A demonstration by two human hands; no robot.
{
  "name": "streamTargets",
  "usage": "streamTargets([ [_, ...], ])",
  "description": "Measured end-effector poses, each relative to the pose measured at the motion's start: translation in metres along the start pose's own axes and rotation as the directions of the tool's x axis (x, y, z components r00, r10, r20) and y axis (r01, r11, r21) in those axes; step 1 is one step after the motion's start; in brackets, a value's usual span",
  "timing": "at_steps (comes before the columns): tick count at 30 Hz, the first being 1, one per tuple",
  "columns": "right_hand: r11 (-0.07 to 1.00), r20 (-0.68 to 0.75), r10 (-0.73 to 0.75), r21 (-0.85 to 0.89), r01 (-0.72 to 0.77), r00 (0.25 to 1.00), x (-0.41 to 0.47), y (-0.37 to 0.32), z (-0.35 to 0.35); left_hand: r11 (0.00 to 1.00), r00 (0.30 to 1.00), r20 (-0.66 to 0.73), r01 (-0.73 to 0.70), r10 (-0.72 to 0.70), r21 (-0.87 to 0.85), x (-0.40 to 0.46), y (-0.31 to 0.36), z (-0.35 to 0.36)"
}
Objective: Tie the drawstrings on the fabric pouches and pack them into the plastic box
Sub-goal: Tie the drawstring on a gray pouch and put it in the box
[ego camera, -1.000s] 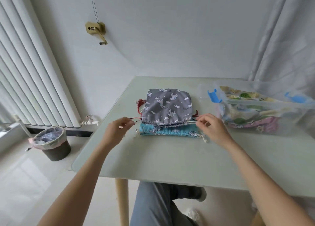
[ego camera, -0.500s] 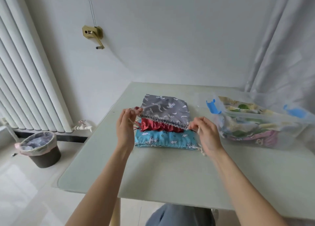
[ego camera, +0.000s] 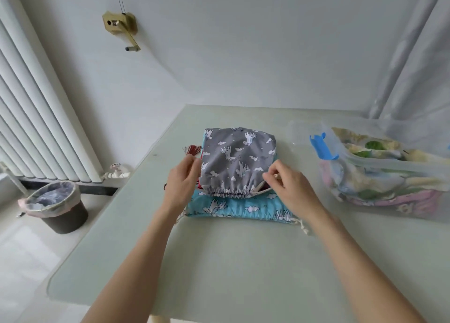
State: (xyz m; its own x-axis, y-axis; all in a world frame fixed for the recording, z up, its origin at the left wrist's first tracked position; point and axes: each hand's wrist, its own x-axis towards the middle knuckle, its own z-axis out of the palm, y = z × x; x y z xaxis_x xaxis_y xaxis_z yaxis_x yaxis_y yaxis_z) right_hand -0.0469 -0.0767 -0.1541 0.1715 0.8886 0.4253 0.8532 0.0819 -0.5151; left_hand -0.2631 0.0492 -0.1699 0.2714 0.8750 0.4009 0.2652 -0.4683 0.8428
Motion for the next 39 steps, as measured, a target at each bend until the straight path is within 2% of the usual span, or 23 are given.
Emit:
streamTargets([
  [1,0.996,0.007,-0.053,-0.068,0.053,0.999,-0.001,-0.001,0.0,0.99,0.998,0.018,-0.057,0.055,0.126,-0.002,-0.002,-0.001],
  [3,0.979,0.048,-0.113,-0.168,0.119,0.992,-0.003,0.001,-0.001,0.9,0.974,0.038,-0.22,0.223,0.377,-0.003,-0.003,-0.005],
  [6,0.961,0.021,-0.139,-0.238,0.14,0.99,-0.001,0.004,-0.006,0.766,0.906,0.12,-0.409,0.406,0.497,-0.001,-0.009,-0.011],
  [8,0.962,-0.031,-0.129,-0.247,0.117,0.991,-0.002,0.009,-0.011,0.739,0.896,0.115,-0.42,0.428,0.527,-0.001,-0.015,-0.016],
  [11,0.954,-0.092,-0.095,-0.293,0.064,0.991,-0.008,0.017,-0.016,0.754,0.917,0.059,-0.36,0.394,0.55,-0.002,-0.02,-0.022],
  [15,0.964,-0.075,-0.029,-0.267,0.008,0.997,-0.009,0.017,-0.007,0.869,0.97,0.078,-0.243,0.232,0.431,-0.007,-0.011,-0.015],
  [17,0.97,-0.109,0.003,-0.242,-0.03,0.994,-0.007,0.016,-0.007,0.897,0.979,0.07,-0.204,0.192,0.392,-0.01,-0.007,-0.012],
  [20,0.981,-0.117,0.026,-0.19,-0.048,0.993,-0.007,0.015,-0.006,0.92,0.989,0.057,-0.148,0.137,0.363,-0.01,-0.007,-0.015],
  [25,0.989,-0.121,0.136,0.078,-0.128,0.983,-0.009,0.022,-0.007,0.953,0.993,0.027,-0.116,0.113,0.281,-0.009,-0.006,-0.017],
  [31,0.989,-0.138,0.143,0.054,-0.137,0.98,-0.008,0.022,0.0,0.956,1.0,0.028,-0.001,-0.008,0.292,-0.009,-0.009,-0.016],
  [33,0.988,-0.105,0.121,0.108,-0.11,0.987,-0.008,0.023,-0.005,0.979,0.996,0.044,0.065,-0.075,0.194,-0.009,-0.011,-0.02],
  [35,0.971,-0.101,0.121,0.218,-0.096,0.987,-0.007,0.018,-0.01,0.987,0.987,0.008,0.16,-0.16,-0.005,-0.006,-0.008,-0.025],
  [37,0.959,-0.154,0.116,0.276,-0.07,0.981,-0.005,0.009,-0.01,0.969,0.984,0.004,0.175,-0.177,-0.174,-0.005,-0.002,-0.028],
  [39,0.956,-0.176,0.087,0.291,-0.033,0.981,0.002,-0.003,-0.011,0.951,0.988,0.022,0.152,-0.151,-0.269,-0.005,0.006,-0.027],
])
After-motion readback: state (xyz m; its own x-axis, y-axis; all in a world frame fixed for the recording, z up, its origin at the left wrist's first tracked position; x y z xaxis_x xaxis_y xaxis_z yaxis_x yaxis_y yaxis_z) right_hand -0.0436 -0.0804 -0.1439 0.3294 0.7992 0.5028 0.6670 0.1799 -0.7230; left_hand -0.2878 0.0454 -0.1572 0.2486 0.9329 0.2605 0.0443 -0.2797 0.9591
